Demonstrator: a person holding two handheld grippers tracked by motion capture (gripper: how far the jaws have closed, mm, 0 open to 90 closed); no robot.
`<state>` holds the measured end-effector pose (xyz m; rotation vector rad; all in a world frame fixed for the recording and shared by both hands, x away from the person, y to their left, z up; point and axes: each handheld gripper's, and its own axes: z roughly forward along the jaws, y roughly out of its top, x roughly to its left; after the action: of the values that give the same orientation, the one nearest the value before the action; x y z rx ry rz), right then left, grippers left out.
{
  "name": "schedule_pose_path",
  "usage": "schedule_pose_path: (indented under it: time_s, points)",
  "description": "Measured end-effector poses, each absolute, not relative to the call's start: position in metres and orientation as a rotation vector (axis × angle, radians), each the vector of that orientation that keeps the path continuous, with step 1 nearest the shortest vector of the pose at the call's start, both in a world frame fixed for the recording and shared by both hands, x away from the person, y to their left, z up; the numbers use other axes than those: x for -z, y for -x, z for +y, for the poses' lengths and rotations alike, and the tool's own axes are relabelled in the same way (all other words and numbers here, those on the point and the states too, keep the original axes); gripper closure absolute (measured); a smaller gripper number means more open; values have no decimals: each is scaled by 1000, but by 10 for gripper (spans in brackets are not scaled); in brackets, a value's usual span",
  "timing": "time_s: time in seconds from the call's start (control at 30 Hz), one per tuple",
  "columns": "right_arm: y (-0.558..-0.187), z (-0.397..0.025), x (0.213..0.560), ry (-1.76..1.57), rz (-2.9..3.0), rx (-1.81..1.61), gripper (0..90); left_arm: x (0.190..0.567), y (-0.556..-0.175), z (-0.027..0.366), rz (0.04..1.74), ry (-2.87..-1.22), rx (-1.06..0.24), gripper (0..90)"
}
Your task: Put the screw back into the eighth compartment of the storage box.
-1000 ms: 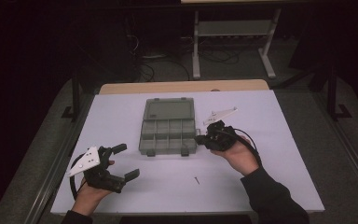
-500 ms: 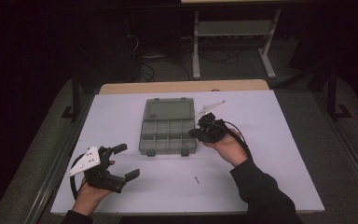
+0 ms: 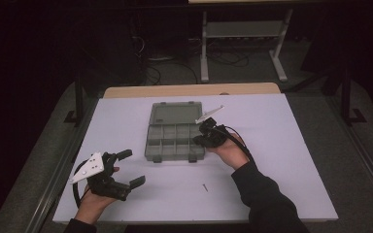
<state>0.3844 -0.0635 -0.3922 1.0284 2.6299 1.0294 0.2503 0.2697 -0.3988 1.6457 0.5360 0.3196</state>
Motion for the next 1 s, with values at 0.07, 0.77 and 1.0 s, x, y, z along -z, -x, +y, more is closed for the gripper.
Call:
schedule_pose_path:
  time_s: [0.07, 0.77, 1.0]
  points:
    - [-385, -62, 394, -1034, 2633, -1023, 870, 399, -250, 270, 538, -1642, -320, 0]
    - [-384, -65, 391, -1027, 2616, -1066, 482, 399, -251, 269, 531, -1648, -319, 0]
    - [-380, -72, 382, -1091, 2519, -1150, 0, 399, -250, 269, 532, -1647, -314, 0]
